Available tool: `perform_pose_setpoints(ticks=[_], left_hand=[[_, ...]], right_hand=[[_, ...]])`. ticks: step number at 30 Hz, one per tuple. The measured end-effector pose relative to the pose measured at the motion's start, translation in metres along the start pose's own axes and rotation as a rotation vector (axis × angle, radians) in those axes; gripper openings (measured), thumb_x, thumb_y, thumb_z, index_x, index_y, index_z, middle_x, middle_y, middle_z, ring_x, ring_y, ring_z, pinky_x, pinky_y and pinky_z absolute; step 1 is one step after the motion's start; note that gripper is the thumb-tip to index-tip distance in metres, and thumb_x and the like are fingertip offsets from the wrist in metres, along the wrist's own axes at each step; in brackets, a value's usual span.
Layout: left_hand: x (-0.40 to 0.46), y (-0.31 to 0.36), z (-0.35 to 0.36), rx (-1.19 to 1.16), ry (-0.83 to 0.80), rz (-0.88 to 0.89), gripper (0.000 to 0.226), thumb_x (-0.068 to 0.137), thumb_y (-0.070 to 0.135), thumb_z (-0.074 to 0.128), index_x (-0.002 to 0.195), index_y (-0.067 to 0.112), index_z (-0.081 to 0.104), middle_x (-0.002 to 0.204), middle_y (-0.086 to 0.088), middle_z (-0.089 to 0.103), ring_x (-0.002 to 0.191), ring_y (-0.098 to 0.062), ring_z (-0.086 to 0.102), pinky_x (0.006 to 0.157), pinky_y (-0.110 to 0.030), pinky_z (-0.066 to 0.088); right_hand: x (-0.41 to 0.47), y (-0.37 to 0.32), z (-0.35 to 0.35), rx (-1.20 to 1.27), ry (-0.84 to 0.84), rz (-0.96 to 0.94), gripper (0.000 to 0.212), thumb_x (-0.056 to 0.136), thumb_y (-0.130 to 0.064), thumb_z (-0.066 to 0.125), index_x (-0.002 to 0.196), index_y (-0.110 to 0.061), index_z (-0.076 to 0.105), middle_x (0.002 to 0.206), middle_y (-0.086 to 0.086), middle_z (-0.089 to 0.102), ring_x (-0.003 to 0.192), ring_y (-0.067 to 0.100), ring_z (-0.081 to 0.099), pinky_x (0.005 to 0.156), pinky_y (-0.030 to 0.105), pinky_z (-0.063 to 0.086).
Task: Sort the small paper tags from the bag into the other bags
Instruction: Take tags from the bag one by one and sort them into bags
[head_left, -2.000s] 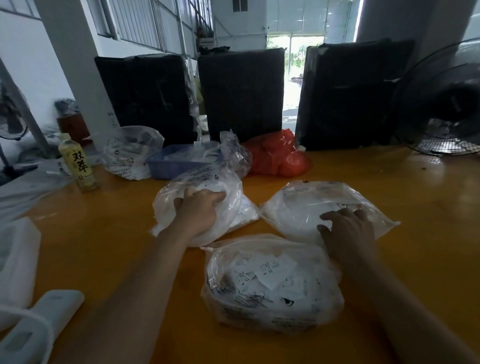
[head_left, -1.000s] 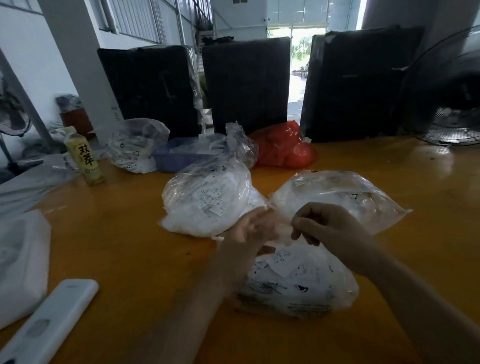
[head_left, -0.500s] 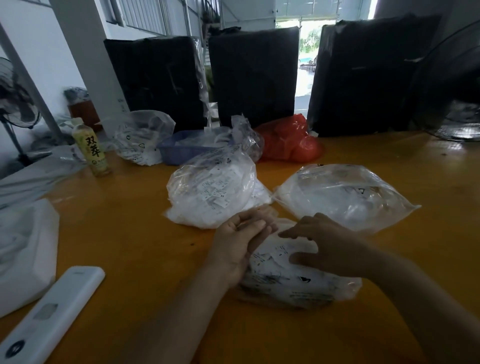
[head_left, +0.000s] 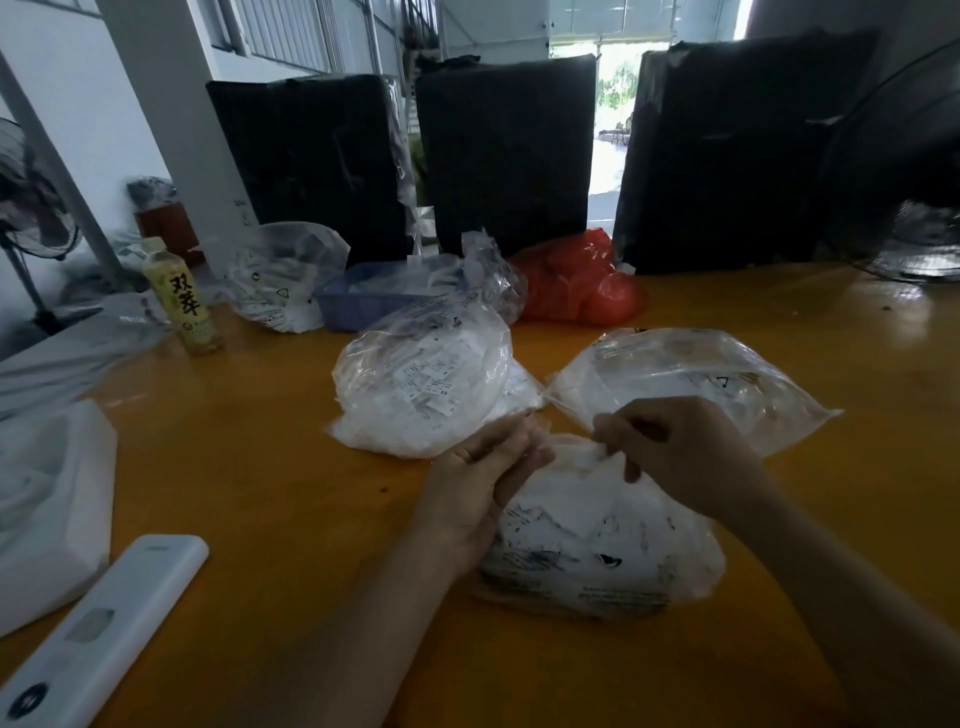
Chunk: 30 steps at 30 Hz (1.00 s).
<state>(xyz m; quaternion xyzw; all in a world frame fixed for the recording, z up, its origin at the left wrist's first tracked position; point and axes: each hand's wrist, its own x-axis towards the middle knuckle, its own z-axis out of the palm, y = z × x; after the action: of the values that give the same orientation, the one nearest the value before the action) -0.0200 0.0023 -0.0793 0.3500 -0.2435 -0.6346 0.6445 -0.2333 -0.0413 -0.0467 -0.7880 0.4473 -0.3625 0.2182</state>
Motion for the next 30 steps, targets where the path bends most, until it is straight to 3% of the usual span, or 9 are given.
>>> perform_pose_setpoints(ticks=[2, 5, 8, 11, 13, 16, 19, 23, 30], left_hand=[[0.001, 0.001, 0.0, 0.002, -0.008, 0.008, 0.037, 0.079, 0.006, 0.076, 0.113, -0.005, 0.074, 0.116, -0.025, 0.075, 0.099, -0.032, 0.077, 0.077, -0.027, 0.064], [0.001, 0.0, -0.001, 0.0, -0.016, -0.005, 0.034, 0.08, 0.009, 0.076, 0.111, -0.005, 0.076, 0.114, -0.026, 0.075, 0.098, -0.032, 0.077, 0.077, -0.028, 0.064], [0.002, -0.002, 0.0, 0.02, -0.03, -0.004, 0.027, 0.082, 0.01, 0.075, 0.105, -0.003, 0.079, 0.113, -0.025, 0.075, 0.099, -0.031, 0.077, 0.078, -0.028, 0.064], [0.002, -0.004, 0.0, 0.037, -0.062, 0.002, 0.023, 0.082, 0.01, 0.075, 0.101, 0.0, 0.081, 0.112, -0.025, 0.076, 0.1, -0.029, 0.077, 0.087, -0.033, 0.064], [0.002, -0.005, 0.0, 0.049, -0.089, -0.018, 0.024, 0.082, 0.01, 0.075, 0.103, -0.001, 0.081, 0.113, -0.025, 0.075, 0.103, -0.031, 0.077, 0.09, -0.034, 0.063], [0.0, -0.006, 0.0, 0.1, -0.122, -0.036, 0.026, 0.082, 0.011, 0.076, 0.106, 0.001, 0.081, 0.115, -0.024, 0.075, 0.109, -0.033, 0.075, 0.088, -0.029, 0.062], [-0.003, -0.007, 0.002, 0.149, -0.152, -0.034, 0.027, 0.081, 0.015, 0.077, 0.106, 0.006, 0.082, 0.116, -0.022, 0.076, 0.111, -0.032, 0.074, 0.089, -0.026, 0.06], [-0.004, -0.007, 0.004, 0.169, -0.166, -0.022, 0.026, 0.082, 0.015, 0.076, 0.105, 0.006, 0.082, 0.115, -0.021, 0.076, 0.111, -0.031, 0.074, 0.088, -0.025, 0.06], [-0.003, -0.007, 0.003, 0.143, -0.112, -0.005, 0.022, 0.081, 0.015, 0.077, 0.099, 0.005, 0.083, 0.111, -0.022, 0.077, 0.106, -0.032, 0.076, 0.085, -0.026, 0.061]], right_hand=[[0.001, -0.002, 0.0, 0.068, 0.067, 0.05, 0.019, 0.092, -0.05, 0.066, 0.082, -0.037, 0.074, 0.069, -0.018, 0.073, 0.056, 0.01, 0.066, 0.05, 0.03, 0.054], [0.001, -0.001, 0.004, 0.252, 0.119, 0.13, 0.004, 0.09, -0.03, 0.076, 0.093, -0.032, 0.075, 0.077, -0.014, 0.076, 0.07, 0.005, 0.071, 0.066, 0.027, 0.059], [0.001, -0.001, 0.006, 0.359, 0.158, 0.189, 0.034, 0.088, -0.023, 0.078, 0.117, -0.035, 0.065, 0.084, -0.014, 0.076, 0.071, 0.007, 0.071, 0.052, 0.02, 0.054], [0.003, -0.004, 0.007, 0.439, 0.183, 0.208, 0.055, 0.086, -0.017, 0.08, 0.127, -0.044, 0.056, 0.093, -0.007, 0.072, 0.079, 0.006, 0.073, 0.056, 0.019, 0.054], [0.003, -0.005, 0.008, 0.475, 0.189, 0.191, 0.037, 0.089, -0.013, 0.077, 0.116, -0.035, 0.065, 0.097, -0.004, 0.072, 0.079, 0.008, 0.074, 0.06, 0.016, 0.055], [0.0, -0.008, 0.01, 0.543, 0.174, 0.112, 0.011, 0.093, -0.013, 0.071, 0.094, -0.024, 0.073, 0.086, -0.004, 0.077, 0.078, 0.01, 0.075, 0.067, 0.011, 0.053], [-0.001, -0.011, 0.012, 0.591, 0.142, 0.072, 0.015, 0.093, -0.014, 0.072, 0.087, -0.028, 0.074, 0.085, -0.002, 0.078, 0.081, 0.013, 0.075, 0.071, 0.014, 0.055], [-0.002, -0.007, 0.017, 0.476, 0.129, 0.09, 0.009, 0.092, -0.02, 0.074, 0.091, -0.03, 0.073, 0.086, -0.005, 0.078, 0.083, 0.013, 0.075, 0.076, 0.033, 0.059], [-0.001, -0.006, 0.018, 0.225, 0.101, 0.055, 0.009, 0.093, -0.023, 0.073, 0.091, -0.031, 0.073, 0.087, -0.018, 0.075, 0.081, 0.0, 0.071, 0.074, 0.024, 0.055]])
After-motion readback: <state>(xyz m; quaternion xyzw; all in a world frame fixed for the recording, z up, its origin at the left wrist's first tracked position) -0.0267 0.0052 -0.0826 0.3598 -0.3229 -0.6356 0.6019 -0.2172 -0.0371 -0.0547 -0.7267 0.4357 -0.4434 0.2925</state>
